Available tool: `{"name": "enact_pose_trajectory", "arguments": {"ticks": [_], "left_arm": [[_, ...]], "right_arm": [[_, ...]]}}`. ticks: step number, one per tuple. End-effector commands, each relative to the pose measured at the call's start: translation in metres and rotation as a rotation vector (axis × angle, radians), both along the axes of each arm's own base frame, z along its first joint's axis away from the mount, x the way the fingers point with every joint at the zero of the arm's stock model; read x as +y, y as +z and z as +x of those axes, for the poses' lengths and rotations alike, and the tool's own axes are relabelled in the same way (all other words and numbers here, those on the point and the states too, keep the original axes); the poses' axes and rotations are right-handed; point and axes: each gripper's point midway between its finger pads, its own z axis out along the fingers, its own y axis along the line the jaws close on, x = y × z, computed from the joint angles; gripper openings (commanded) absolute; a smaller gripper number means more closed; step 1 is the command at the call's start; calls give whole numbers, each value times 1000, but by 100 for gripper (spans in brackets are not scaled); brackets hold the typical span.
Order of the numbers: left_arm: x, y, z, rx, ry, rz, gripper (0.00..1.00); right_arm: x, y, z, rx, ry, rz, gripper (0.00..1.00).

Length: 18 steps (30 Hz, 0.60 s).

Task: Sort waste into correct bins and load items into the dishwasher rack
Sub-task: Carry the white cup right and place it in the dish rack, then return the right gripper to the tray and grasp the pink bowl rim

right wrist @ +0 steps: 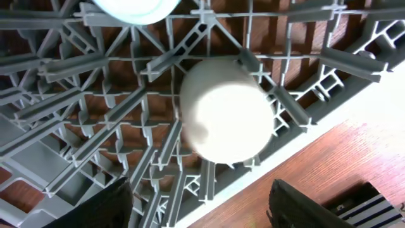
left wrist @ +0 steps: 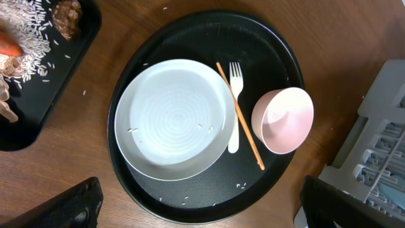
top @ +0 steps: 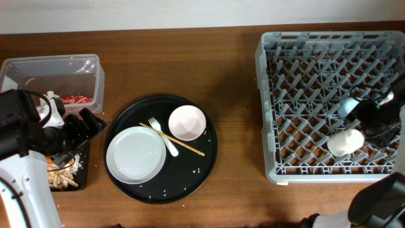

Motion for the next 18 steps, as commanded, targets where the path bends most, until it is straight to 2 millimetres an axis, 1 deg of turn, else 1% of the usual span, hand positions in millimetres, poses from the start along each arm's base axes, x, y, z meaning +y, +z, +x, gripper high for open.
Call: {"name": "enact_pose_trajectory", "arguments": {"ticks": [1, 3, 4, 5, 6, 7, 8, 9, 11, 12, 13, 15, 16, 18], "left_arm": [[1, 1, -1, -3, 11, 3, 99], [1, 1, -1, -3, 11, 3, 99], [1, 1, -1, -3, 11, 3, 99], [1, 1, -1, -3, 11, 3, 99], [1, 1, -1, -3, 11, 3, 99], [1, 1, -1, -3, 11, 3, 99], [1, 1, -1, -3, 11, 3, 99], [1, 1, -1, -3, 11, 3, 99], [1, 1, -1, -3, 11, 3, 99], [1, 1, -1, -3, 11, 3, 99], [1, 1, -1, -3, 11, 3, 99], [1, 1, -1, -3, 11, 3, 99], [1, 1, -1, -3, 11, 3, 99], [1, 1, -1, -3, 11, 3, 99]], "right_arm": [[6, 1, -1, -3, 22, 6, 73], [16, 7, 0, -30, 48, 42, 73], [27, 15, 4, -85, 99, 81, 73], [53, 34, 14, -202, 197, 156, 73], [75, 52, 19, -296, 271, 205, 73], [95, 68, 21, -371, 334, 245, 73], [119, 87, 21, -442, 401, 272, 73], [142, 100, 19, -488, 475, 273, 72], [179, 115, 15, -538, 613, 266, 73], [225, 123, 14, -572, 793, 266, 73], [237, 123, 13, -575, 840, 261, 73], [287, 113, 14, -562, 1034, 206, 73], [317, 101, 15, -533, 1111, 162, 72], [364, 74, 20, -485, 1174, 102, 77]]}}
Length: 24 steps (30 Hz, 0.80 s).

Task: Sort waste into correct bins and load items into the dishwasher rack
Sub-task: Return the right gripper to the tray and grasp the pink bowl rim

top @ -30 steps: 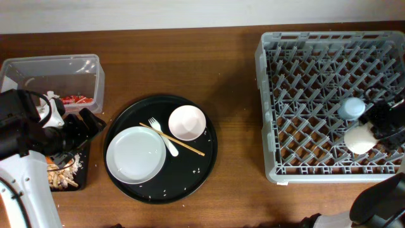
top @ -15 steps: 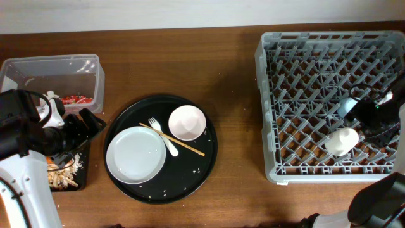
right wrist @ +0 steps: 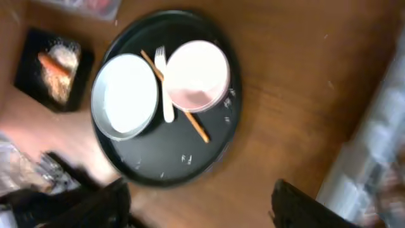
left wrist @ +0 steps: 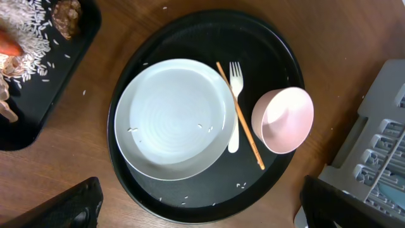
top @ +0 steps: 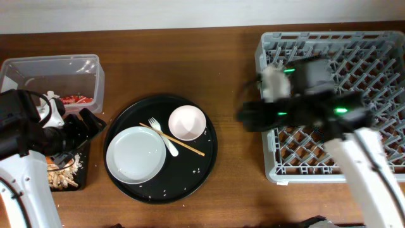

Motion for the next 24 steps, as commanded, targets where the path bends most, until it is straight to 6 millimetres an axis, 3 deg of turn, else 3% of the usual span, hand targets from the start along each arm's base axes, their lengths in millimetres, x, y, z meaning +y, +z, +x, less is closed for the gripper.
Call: {"name": "enact_pose_trajectory", "arguments": {"ticks": [1, 3, 5, 8, 10, 16, 20, 24], "left_arm": [[1, 1, -1, -2, 11, 3, 99], [1, 1, -1, -2, 11, 3, 99], [1, 1, -1, -2, 11, 3, 99], [1, 1, -1, -2, 11, 3, 99], [1, 1, -1, -2, 11, 3, 99], [1, 1, -1, -2, 11, 3, 99], [1, 1, -1, -2, 11, 3, 99], [1, 1, -1, -2, 11, 3, 99]], "right_arm": [[59, -46, 5, 3, 65, -158, 78], [104, -79, 5, 16, 158, -179, 78], [145, -130, 4, 49, 235, -211, 78], [163, -189, 8, 80, 217, -304, 77], [168, -208, 12, 75, 216, -330, 77], [171, -213, 36, -46, 216, -370, 77], [167, -236, 33, -8, 221, -411, 75], [165, -240, 32, 0, 221, -424, 59]]}}
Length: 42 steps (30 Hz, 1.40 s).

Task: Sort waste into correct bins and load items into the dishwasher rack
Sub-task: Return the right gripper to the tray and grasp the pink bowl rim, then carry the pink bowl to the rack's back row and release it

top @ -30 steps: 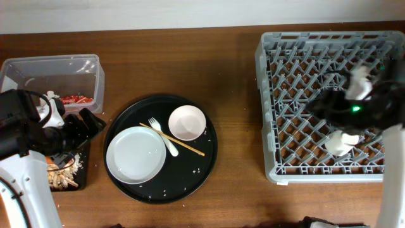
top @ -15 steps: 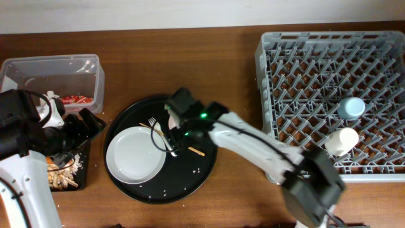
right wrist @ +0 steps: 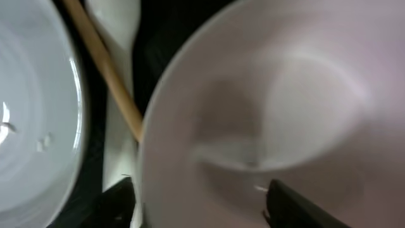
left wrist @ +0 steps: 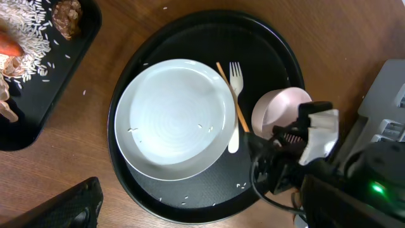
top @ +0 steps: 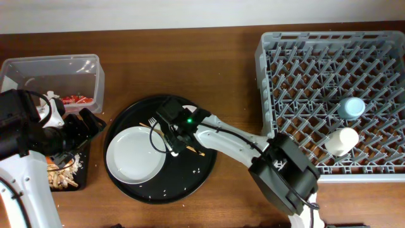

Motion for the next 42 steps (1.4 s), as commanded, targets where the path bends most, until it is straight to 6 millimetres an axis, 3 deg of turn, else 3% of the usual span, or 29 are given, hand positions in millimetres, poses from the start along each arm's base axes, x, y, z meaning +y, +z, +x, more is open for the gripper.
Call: {"name": "enact_pose_trajectory", "arguments": {"ticks": [1, 6, 11, 12, 13, 17, 18, 21, 24, 27, 30, 33, 36, 42], "left_arm": [[1, 1, -1, -3, 11, 3, 99], [1, 1, -1, -3, 11, 3, 99], [1, 1, -1, -2, 11, 3, 99], [1, 1, -1, -3, 11, 3, 99], [1, 1, -1, -3, 11, 3, 99], [1, 1, -1, -3, 11, 3, 99], [1, 1, -1, -3, 11, 3, 99], [1, 1, -1, -3, 11, 3, 99], [1, 1, -1, -3, 11, 3, 99], [1, 1, -1, -3, 11, 3, 99], [1, 1, -1, -3, 11, 3, 99], [1, 1, -1, -3, 11, 3, 99], [1, 1, -1, -3, 11, 3, 99], [1, 1, -1, -3, 11, 3, 99]], "right_arm": [[-3, -1, 4, -25, -4, -28, 53], [-6, 3, 3, -17, -18, -42, 40], [0, 38, 8, -22, -18, -37, 21], [2, 60, 12, -21, -39, -27, 11], [3, 70, 13, -19, -58, -21, 6], [-9, 147, 30, -39, -157, 33, 4], [-18, 162, 36, -43, -185, 41, 4], [-78, 205, 61, -54, -317, 48, 4], [-173, 223, 96, -31, -517, 80, 4], [-209, 226, 113, 69, -478, 280, 4], [-253, 264, 136, 50, -332, 694, 4], [-292, 291, 153, -28, -302, 912, 4], [-309, 290, 172, -61, -255, 1034, 4], [-317, 220, 214, 44, -323, 1094, 4]]}}
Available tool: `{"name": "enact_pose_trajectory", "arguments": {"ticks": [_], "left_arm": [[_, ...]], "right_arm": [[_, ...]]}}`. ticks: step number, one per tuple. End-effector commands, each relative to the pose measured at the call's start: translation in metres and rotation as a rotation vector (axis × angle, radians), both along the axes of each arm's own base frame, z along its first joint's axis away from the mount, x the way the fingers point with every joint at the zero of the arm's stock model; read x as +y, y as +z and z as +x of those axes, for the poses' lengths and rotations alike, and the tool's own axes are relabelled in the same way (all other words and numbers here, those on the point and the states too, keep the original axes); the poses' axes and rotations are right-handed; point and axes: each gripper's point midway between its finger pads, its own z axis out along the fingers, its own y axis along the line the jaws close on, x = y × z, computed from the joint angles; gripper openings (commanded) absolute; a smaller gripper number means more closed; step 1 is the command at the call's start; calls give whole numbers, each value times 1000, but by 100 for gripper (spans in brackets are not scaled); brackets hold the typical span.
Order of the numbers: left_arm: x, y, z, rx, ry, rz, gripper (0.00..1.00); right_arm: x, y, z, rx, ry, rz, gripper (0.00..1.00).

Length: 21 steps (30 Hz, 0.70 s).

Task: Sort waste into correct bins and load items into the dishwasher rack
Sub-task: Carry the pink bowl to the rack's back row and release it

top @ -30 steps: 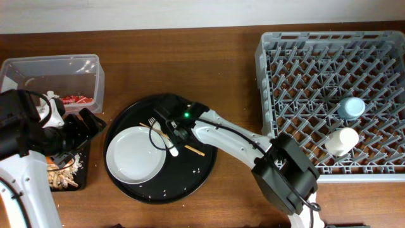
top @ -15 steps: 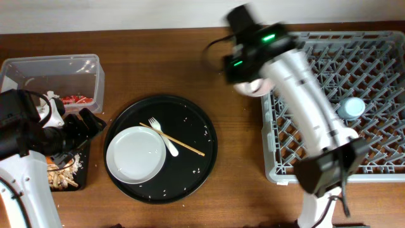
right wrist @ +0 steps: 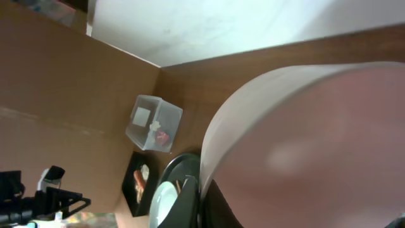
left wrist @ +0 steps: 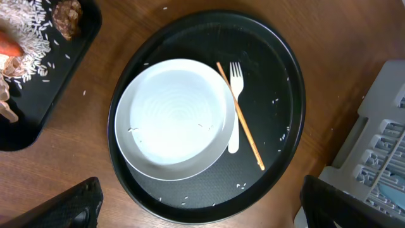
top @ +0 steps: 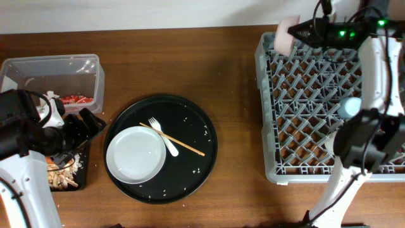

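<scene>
The pink bowl (top: 287, 30) hangs on its side over the far left corner of the grey dishwasher rack (top: 269, 114), with my right gripper (top: 305, 30) shut on its rim. It fills the right wrist view (right wrist: 304, 145), one dark finger (right wrist: 192, 204) against its edge. On the round black tray (top: 196, 168) remain a white plate (left wrist: 174, 118), a white fork (left wrist: 235, 101) and a wooden chopstick (left wrist: 243, 123). My left gripper (top: 88, 123) stands open left of the tray, its fingertips (left wrist: 69, 204) at the lower corners of its view.
A clear plastic bin (top: 54, 76) holding a red wrapper stands at the far left. A black rectangular tray (left wrist: 38, 69) with rice and food scraps lies beside the left arm. A light blue cup (top: 350, 106) stands in the rack, partly behind the right arm.
My right gripper was down at the pink bowl on the round tray; now it holds the bowl at the rack's far left corner. The bowl is gone from the tray. The left arm is unchanged.
My right gripper was first over the rack's front right, next to a white cup. Then it was out over the table between rack and tray, then down at the pink bowl. Now the bowl is held at the rack. The left arm stayed still throughout.
</scene>
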Motion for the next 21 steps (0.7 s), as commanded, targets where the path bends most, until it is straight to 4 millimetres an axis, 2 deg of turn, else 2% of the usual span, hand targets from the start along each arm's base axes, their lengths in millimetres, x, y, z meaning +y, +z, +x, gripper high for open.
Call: {"name": "enact_pose_trajectory", "arguments": {"ticks": [1, 4, 9, 11, 12, 13, 21], "left_arm": [[1, 1, -1, -2, 11, 2, 99], [1, 1, -1, -2, 11, 2, 99], [1, 1, -1, -2, 11, 2, 99], [1, 1, -1, -2, 11, 2, 99], [1, 1, -1, -2, 11, 2, 99], [1, 1, -1, -2, 11, 2, 99], [1, 1, -1, -2, 11, 2, 99]], "right_arm": [[0, -21, 11, 44, 16, 72, 4], [-7, -41, 16, 78, 0, 71, 4], [-26, -45, 12, 115, -41, 79, 4], [-36, -55, 11, 159, -76, 54, 5], [-44, -66, 8, 207, -111, 11, 5], [-48, -71, 6, 235, -129, -8, 8], [-57, -71, 3, 250, -145, 3, 6]]}}
